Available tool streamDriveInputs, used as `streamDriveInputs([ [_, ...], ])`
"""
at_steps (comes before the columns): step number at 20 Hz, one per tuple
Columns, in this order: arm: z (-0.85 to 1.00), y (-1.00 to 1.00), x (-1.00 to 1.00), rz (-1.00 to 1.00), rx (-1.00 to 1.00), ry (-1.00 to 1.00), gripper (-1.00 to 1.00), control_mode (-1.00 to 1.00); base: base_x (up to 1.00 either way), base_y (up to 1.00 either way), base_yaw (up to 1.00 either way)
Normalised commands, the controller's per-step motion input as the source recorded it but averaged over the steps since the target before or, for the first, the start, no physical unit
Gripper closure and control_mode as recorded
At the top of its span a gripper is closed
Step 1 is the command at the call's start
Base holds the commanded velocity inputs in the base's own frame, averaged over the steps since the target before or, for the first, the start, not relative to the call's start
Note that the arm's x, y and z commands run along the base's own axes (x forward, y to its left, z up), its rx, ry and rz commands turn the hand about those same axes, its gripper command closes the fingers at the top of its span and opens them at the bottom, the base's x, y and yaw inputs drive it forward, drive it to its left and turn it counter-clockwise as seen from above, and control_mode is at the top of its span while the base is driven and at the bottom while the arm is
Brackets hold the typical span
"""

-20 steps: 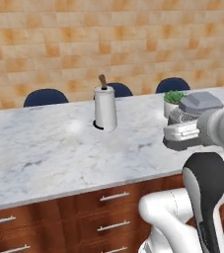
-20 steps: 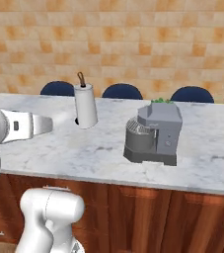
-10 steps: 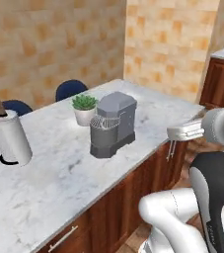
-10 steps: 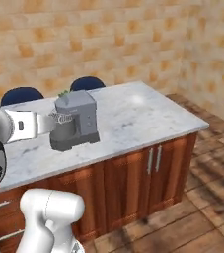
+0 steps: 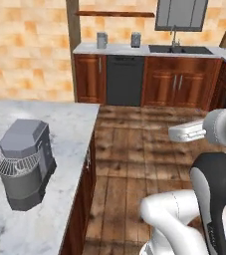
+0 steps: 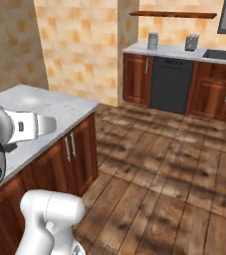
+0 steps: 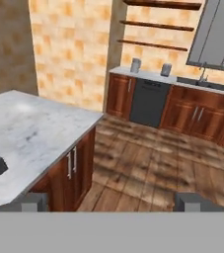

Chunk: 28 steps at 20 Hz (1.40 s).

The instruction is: Navigate to the sink.

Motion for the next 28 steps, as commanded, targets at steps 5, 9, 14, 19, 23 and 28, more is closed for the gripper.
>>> streamDriveInputs([
  [5, 0.0, 0.0, 0.0, 0.0, 0.0, 0.0, -1.0, 1.0, 0.46, -0.01, -0.65],
  [9, 0.0, 0.0, 0.0, 0.0, 0.0, 0.0, -1.0, 1.0, 1.0, -0.41, -0.17],
  [14, 0.0, 0.0, 0.0, 0.0, 0.0, 0.0, -1.0, 1.0, 1.0, -0.96, 0.0],
  [19, 0.0, 0.0, 0.0, 0.0, 0.0, 0.0, -1.0, 1.0, 1.0, -0.97, -0.01],
  [23, 0.0, 0.0, 0.0, 0.0, 0.0, 0.0, -1.0, 1.0, 1.0, -0.53, -0.02],
  [28, 0.0, 0.0, 0.0, 0.0, 0.0, 0.0, -1.0, 1.0, 1.0, -0.07, 0.0],
])
